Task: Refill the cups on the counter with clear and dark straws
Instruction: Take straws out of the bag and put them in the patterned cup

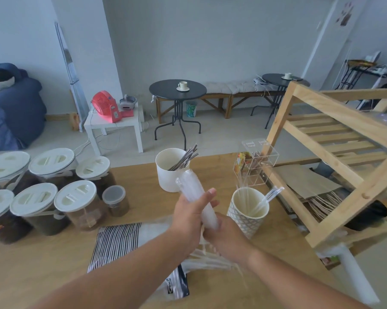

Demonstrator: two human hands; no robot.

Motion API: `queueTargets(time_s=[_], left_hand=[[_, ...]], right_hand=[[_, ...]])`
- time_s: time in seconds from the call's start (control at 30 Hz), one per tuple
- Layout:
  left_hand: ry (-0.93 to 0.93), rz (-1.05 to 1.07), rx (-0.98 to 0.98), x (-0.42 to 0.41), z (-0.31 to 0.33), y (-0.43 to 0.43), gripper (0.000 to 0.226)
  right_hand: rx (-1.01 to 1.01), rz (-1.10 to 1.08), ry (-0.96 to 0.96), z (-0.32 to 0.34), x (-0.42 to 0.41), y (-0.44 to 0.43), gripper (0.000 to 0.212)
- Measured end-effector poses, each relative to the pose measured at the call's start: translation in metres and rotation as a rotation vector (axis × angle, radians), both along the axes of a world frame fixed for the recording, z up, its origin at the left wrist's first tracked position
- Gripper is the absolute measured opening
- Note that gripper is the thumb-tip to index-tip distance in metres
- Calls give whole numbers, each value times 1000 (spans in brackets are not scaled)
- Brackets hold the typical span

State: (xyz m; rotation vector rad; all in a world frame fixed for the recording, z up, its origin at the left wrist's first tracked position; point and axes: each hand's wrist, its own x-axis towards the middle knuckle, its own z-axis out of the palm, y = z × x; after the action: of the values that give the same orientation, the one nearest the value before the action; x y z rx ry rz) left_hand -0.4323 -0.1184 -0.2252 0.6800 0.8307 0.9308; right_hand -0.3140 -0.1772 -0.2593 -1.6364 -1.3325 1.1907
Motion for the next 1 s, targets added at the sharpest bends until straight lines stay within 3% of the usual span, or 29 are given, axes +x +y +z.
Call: queueTargets(time_s=[0.17,0.3,0.53,0.63,0.73,1.0], left_hand=[[135,123,-63,7,-8,12,24],[150,176,-126,10,-17,23,16],[151,327,-210,5,-23,44,9],[134,388,-238,-6,-22,57,6],[176,447,-251,-20,-19,74,6],[171,526,-286,-51,-17,95,4]], right_hand=[[-20,-40,-2,-7,-6,2,25],[-15,-170,28,-16,-8,0,37],[-51,-90,43,-20,4,-3,46],[-99,-38,-68,-27,17,-9,62],[-90,-43,-221,-35,30,-15,65],[-20,55,-168,-36,36,-14,32]])
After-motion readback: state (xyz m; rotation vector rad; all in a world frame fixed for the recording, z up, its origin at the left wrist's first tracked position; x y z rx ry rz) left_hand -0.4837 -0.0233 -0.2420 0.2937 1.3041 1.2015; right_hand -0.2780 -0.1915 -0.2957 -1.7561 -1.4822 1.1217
